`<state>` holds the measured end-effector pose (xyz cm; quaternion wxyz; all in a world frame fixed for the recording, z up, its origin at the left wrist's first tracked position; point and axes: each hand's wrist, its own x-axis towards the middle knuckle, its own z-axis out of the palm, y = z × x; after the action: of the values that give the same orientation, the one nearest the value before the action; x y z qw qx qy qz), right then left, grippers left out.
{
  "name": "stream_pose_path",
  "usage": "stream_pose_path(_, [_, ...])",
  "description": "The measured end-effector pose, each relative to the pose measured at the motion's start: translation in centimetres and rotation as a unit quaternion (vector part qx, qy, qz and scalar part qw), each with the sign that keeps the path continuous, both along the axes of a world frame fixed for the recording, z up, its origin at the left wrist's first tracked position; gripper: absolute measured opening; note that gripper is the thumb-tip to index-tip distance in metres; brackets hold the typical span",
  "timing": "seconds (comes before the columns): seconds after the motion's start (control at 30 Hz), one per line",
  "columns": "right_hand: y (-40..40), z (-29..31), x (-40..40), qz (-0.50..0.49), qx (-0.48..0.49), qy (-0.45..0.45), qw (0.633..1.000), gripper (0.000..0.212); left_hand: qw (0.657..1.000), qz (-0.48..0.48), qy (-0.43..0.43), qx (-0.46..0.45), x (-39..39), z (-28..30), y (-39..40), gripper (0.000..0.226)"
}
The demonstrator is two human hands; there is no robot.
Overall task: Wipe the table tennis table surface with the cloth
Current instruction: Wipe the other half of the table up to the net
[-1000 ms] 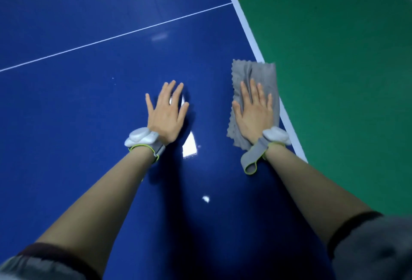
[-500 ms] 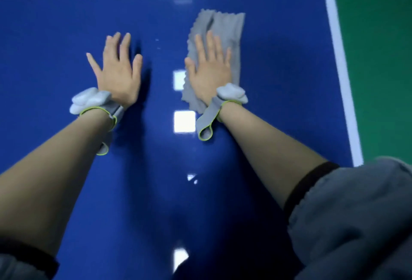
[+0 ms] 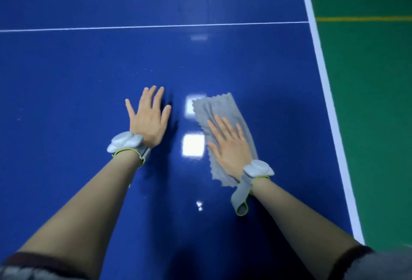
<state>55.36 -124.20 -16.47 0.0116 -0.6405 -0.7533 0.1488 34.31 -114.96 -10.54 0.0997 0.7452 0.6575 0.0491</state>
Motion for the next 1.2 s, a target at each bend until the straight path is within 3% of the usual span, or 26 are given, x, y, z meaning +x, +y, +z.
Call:
stream_pose_path(0.23, [-3.7,0.7,13.0,-0.168,0.007,-0.027,0.985,0.062,0.991,-0.125,0.042,-0.025,7.2,1.1,-2.0,0.053])
stream_pose_path(0.47, [-1.5,0.6,17.9,-0.270,0.015,-0.012,0.963,0.061,0.981,-0.186,0.041,-0.047,11.4,0.3,-1.0,0.052])
stream_pose_path(0.6, [2.3,0.8,19.7,-0.294,0.012,-0.018,0.955,0.056,0.988,-0.145,-0.012,-0.052,12.6,-0.8,1.0,0.051])
stream_pose_path(0.73, [7.9,0.5,20.6,-0.315,0.011,-0.027,0.949,0.056,0.991,-0.020,-0.119,-0.063,13.2,-2.8,3.4,0.048])
stream_pose_path(0.83, [12.6,0.7,20.5,-0.351,0.031,-0.029,0.935,0.056,0.988,0.029,-0.150,-0.036,13.1,-2.7,5.8,0.048])
stream_pose_path(1.07, [26.1,-0.1,11.3,-0.265,0.036,-0.001,0.963,0.057,0.993,0.053,-0.103,0.023,6.4,-2.1,12.6,0.049])
stream_pose_path(1.2, [27.1,0.0,3.7,-0.163,0.024,-0.002,0.986,0.056,0.998,0.036,-0.048,0.028,0.9,-2.4,12.3,0.049])
